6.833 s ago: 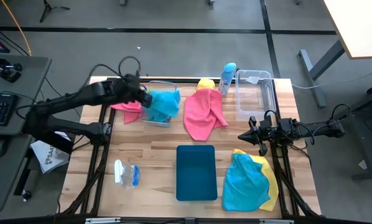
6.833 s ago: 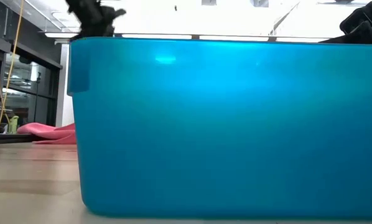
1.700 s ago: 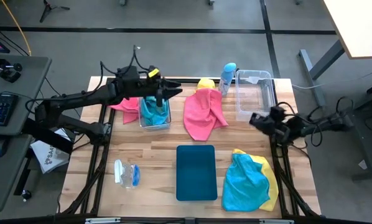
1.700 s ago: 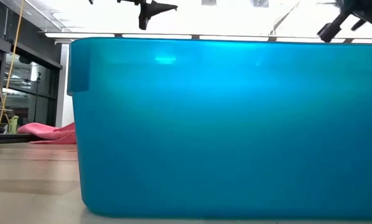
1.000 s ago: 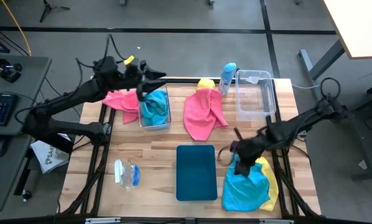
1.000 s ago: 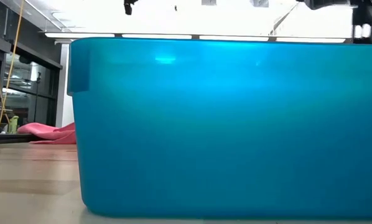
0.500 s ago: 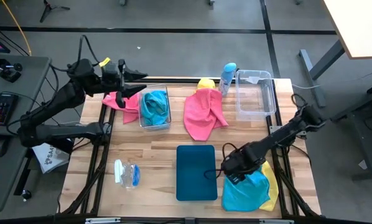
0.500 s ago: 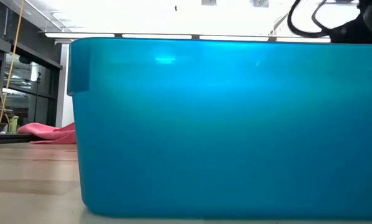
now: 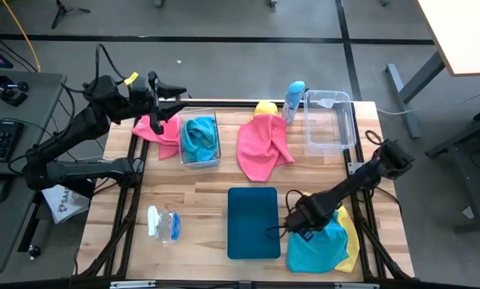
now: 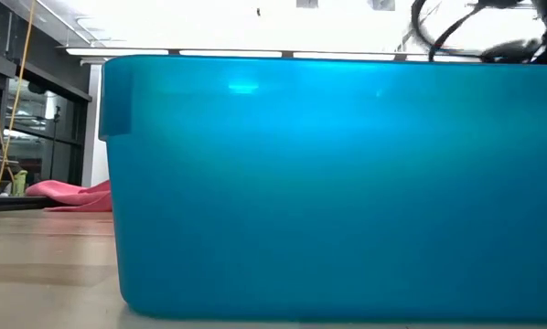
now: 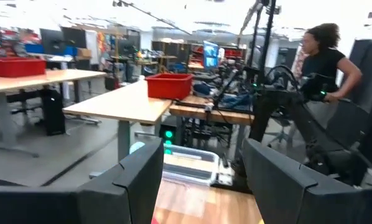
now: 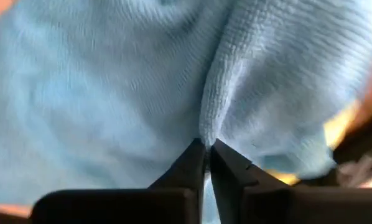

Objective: Sort microfiber towel by color & place in baskets
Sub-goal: Put the blue towel into the left transparent bin

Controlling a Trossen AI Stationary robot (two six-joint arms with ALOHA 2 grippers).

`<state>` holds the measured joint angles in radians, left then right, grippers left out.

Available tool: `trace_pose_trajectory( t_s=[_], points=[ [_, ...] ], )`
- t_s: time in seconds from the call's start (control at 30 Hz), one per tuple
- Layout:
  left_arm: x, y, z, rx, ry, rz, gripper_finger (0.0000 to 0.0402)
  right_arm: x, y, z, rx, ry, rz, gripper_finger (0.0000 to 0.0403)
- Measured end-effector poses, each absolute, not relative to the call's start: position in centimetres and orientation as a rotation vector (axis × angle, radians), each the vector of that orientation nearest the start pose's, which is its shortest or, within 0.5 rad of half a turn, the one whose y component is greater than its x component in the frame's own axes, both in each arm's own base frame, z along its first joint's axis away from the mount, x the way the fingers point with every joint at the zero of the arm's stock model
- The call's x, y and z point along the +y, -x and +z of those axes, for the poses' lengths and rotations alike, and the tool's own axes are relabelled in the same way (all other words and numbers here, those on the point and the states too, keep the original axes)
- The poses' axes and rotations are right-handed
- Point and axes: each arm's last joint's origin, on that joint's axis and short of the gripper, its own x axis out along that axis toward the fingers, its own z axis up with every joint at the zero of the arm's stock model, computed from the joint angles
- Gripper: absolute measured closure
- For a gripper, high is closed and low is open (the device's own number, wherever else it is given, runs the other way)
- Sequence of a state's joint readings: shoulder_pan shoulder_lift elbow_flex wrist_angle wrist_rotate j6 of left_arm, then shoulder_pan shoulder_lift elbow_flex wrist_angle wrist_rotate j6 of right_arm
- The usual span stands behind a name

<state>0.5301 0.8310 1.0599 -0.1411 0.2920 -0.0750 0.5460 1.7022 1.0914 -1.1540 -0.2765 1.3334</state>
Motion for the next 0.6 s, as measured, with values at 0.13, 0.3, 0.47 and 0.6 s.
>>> trace_pose_trajectory(
  t_s=[0.13, 0.3, 0.47, 0.6],
  points=[
    [7.5, -14.3, 42.7, -0.153, 0.013, 0.246, 0.0193, 14.2, -22.4, 23.2, 1.705, -0.652, -0.62, 0.0399],
    [7.4, -14.2, 43.5, -0.226, -0.018, 0.248, 0.0193, 11.7, -21.8, 32.6, 1.32, -0.72, -0.489, 0.04],
    [7.4, -14.1, 43.8, -0.259, -0.028, 0.265, 0.0193, 8.1, -20.5, 41.6, 0.809, -0.664, -0.398, 0.0402],
    [7.4, -14.1, 43.9, -0.274, -0.003, 0.26, 0.0193, 5.5, -20.1, 46.5, 0.532, -0.518, -0.409, 0.0402]
  ],
)
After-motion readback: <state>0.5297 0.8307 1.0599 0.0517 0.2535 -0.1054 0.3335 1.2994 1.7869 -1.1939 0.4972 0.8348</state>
